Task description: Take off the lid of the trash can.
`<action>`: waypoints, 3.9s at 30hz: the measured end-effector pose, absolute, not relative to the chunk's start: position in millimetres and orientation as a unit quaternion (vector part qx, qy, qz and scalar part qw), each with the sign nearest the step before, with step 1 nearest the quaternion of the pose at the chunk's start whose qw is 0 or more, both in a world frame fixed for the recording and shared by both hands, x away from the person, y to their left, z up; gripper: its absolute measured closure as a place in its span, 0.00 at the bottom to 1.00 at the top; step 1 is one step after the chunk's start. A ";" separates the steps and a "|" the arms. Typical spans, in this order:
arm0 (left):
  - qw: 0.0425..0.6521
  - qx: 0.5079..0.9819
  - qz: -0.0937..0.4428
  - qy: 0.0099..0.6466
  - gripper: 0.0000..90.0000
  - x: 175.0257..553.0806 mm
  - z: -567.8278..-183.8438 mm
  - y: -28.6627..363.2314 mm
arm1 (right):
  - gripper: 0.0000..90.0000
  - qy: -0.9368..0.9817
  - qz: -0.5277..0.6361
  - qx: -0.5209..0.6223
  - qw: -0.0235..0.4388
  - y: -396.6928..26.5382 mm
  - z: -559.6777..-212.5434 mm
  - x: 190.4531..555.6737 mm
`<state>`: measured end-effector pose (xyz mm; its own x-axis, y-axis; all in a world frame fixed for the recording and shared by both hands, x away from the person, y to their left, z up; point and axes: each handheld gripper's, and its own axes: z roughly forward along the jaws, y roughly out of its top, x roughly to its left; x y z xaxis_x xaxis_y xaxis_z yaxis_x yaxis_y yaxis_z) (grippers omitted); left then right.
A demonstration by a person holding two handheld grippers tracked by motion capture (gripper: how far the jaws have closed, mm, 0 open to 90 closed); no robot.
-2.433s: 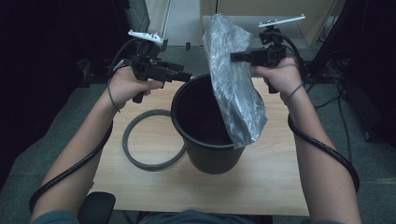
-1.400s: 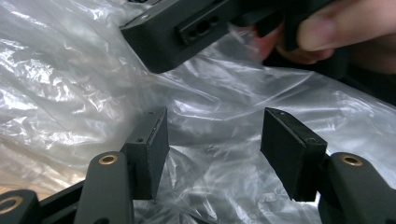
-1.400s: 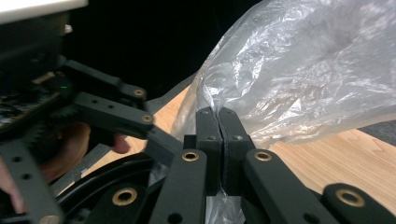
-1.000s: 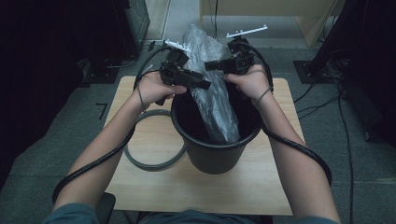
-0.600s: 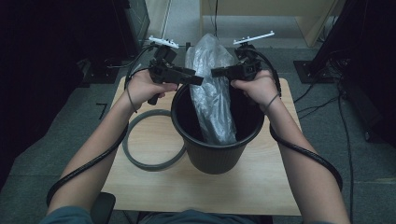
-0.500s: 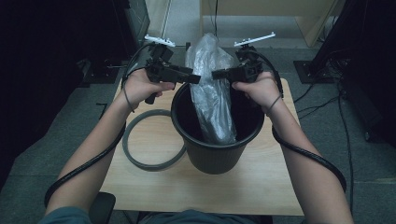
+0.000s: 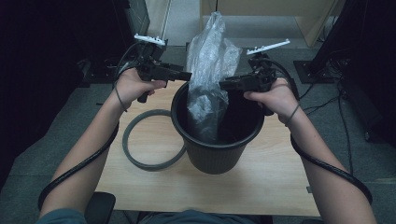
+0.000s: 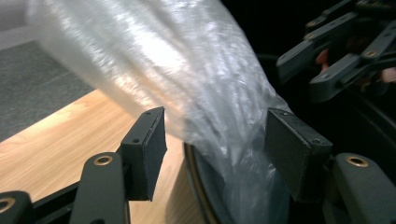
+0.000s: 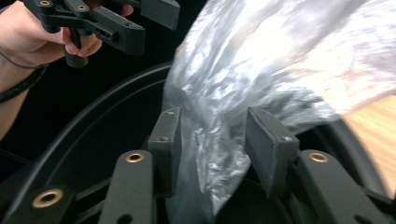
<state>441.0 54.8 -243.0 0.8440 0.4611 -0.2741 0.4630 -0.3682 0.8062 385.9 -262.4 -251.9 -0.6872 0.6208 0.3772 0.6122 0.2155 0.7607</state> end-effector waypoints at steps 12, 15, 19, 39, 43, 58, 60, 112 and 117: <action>0.482 0.822 0.010 0.304 0.43 464.5 -250.4 59.8 | 0.60 0.769 0.495 0.403 0.047 -288.1 -254.2 403.4; 0.488 0.819 0.009 0.302 0.44 469.1 -253.8 57.6 | 0.60 0.761 0.495 0.417 0.048 -292.6 -258.6 412.8; 0.488 0.818 0.004 0.306 0.45 475.1 -257.6 52.8 | 0.53 0.757 0.500 0.416 0.066 -294.2 -265.5 424.2; 0.491 0.806 -0.039 0.329 0.81 480.6 -263.4 42.1 | 0.78 0.768 0.490 0.407 0.068 -273.3 -267.4 438.7; 0.497 0.806 -0.044 0.318 0.91 474.0 -261.1 41.0 | 0.91 0.773 0.491 0.395 0.077 -271.1 -262.3 433.4; 0.516 0.812 -0.036 0.271 0.99 431.3 -257.1 54.7 | 1.00 0.790 0.486 0.369 0.063 -278.6 -254.5 399.7; 0.517 0.811 -0.038 0.273 0.99 428.0 -259.2 59.4 | 1.00 0.789 0.487 0.369 0.065 -283.9 -254.2 394.3; 0.483 0.832 -0.012 0.273 0.51 444.1 -264.9 53.5 | 0.54 0.747 0.527 0.400 0.063 -319.0 -269.4 398.1; 0.481 0.828 0.001 0.287 0.68 443.5 -265.0 44.0 | 0.67 0.754 0.521 0.392 0.075 -304.2 -270.4 401.6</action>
